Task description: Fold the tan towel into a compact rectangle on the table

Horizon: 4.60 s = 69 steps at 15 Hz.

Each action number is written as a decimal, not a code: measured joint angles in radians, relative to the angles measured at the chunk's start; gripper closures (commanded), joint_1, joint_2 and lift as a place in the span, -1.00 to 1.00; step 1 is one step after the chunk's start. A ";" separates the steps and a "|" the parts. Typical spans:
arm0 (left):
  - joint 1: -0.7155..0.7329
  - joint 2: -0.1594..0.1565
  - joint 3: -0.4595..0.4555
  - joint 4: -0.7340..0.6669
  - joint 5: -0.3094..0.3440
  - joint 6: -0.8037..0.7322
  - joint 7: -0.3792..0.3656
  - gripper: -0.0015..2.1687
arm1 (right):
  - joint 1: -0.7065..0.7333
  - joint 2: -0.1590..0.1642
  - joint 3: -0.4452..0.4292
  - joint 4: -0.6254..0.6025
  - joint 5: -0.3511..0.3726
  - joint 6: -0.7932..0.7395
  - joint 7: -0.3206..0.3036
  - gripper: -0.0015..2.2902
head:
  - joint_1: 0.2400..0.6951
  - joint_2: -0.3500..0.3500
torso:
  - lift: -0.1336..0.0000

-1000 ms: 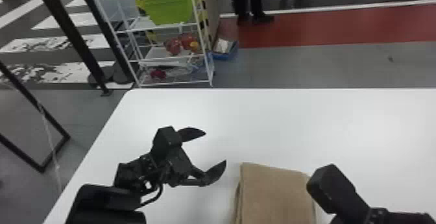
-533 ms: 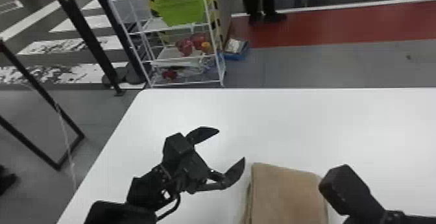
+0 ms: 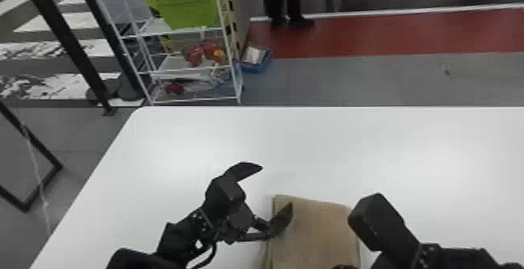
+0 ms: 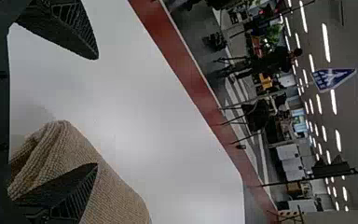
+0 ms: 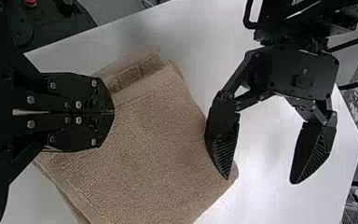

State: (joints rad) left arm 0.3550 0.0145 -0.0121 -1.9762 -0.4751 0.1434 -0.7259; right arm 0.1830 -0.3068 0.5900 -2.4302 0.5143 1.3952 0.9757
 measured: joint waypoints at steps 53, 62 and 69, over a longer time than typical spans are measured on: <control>0.232 -0.015 0.291 -0.013 0.633 -0.237 0.410 -0.95 | 0.345 0.306 -0.793 0.294 -0.658 -1.294 -0.566 -0.90 | 1.00 0.27 | -0.84; 0.251 -0.015 0.348 -0.042 0.624 -0.209 0.407 -0.95 | 0.281 0.306 -0.769 0.360 -0.673 -1.294 -0.566 -0.90 | 1.00 0.41 | -0.84; 0.262 -0.015 0.354 -0.058 0.625 -0.208 0.407 -0.95 | 0.282 0.307 -0.749 0.367 -0.674 -1.313 -0.566 -0.90 | 1.00 0.46 | -0.84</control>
State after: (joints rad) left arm 0.6170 0.0000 0.3416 -2.0338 0.1496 -0.0651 -0.3190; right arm 0.4648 0.0000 -0.1587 -2.0635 -0.1594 0.0818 0.4096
